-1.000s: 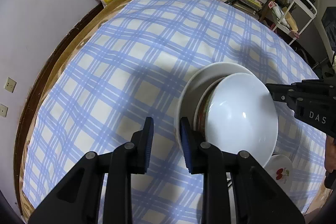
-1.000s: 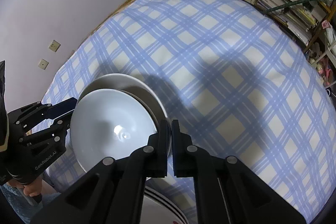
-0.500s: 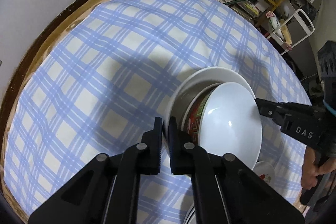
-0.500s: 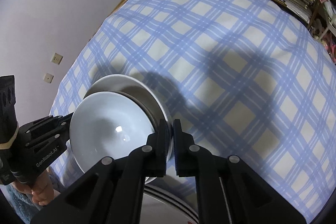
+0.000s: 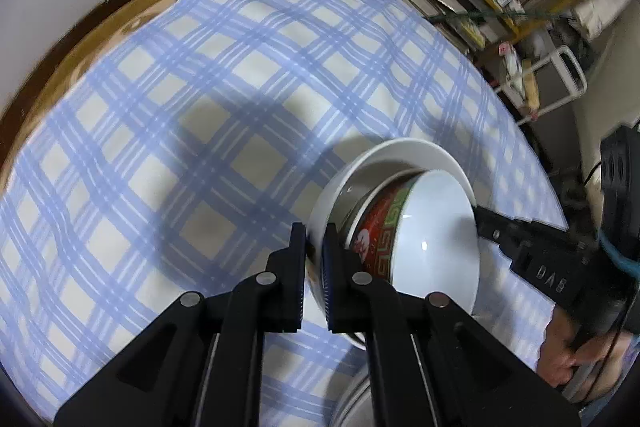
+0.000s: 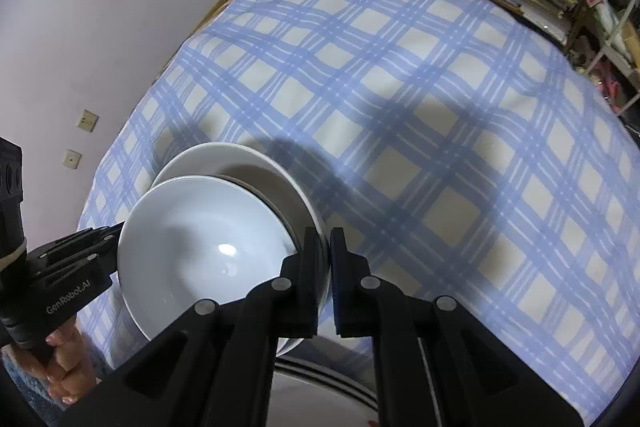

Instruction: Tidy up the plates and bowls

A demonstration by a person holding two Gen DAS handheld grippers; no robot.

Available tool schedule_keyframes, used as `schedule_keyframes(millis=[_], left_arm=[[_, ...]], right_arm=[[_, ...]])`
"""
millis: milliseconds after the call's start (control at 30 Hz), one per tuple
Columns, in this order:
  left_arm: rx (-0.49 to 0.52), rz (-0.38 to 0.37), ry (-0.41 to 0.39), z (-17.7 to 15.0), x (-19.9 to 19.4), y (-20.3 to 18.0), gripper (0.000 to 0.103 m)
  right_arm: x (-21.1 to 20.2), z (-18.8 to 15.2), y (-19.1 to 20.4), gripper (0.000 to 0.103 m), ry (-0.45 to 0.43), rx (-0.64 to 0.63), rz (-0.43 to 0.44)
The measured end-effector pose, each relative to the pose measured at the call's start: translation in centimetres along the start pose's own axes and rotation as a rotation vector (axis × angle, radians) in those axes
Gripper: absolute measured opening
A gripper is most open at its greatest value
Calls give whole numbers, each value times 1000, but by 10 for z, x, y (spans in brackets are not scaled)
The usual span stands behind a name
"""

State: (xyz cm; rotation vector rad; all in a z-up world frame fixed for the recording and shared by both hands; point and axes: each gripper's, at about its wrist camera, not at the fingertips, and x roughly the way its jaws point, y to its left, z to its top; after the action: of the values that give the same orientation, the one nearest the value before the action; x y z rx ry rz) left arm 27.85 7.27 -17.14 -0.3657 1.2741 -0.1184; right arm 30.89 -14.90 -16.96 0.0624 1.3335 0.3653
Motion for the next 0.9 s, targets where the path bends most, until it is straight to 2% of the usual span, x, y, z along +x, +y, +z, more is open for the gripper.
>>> schedule_keyframes(millis=[267,567,900], left_arm=[[29,9,-18,1,-15,-9,5],[45,-11,-53,5,-49,-23,5],[93,-34,-48,-22,-77,-46,5]], right_arm=[[-16,-5,3,10,-1,29,-24],[-57,-8,10,10,-36,31,-52],[-100,-51,3,9,-49,68,-94]])
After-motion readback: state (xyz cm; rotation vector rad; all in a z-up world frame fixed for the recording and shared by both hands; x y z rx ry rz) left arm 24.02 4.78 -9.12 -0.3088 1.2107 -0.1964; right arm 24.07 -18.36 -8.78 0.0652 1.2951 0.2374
